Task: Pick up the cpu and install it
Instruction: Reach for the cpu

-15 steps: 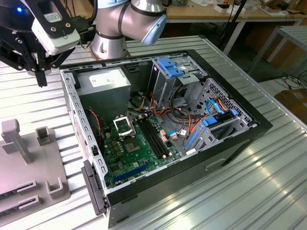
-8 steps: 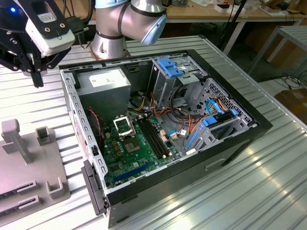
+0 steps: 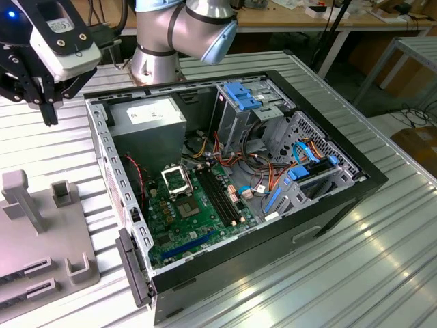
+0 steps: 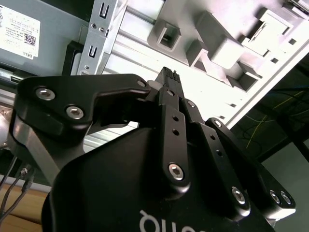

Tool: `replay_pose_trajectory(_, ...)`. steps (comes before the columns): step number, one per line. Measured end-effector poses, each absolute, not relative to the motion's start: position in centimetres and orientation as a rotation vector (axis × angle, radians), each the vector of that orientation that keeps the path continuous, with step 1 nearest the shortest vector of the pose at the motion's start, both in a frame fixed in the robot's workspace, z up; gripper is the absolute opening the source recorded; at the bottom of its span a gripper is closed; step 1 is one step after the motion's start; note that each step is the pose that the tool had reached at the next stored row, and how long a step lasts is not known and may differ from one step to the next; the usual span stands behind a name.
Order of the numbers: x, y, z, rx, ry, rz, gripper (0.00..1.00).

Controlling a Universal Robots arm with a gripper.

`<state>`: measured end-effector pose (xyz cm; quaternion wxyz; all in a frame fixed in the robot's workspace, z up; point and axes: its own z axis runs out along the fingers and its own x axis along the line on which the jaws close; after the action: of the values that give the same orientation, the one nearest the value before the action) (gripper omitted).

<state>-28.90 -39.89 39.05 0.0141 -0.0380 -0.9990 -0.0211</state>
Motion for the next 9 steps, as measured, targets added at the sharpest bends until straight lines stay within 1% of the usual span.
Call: replay_pose_trajectory(9,-28.96,-39.89,39.05,-0.118,-3.110,-0.066,0.11)
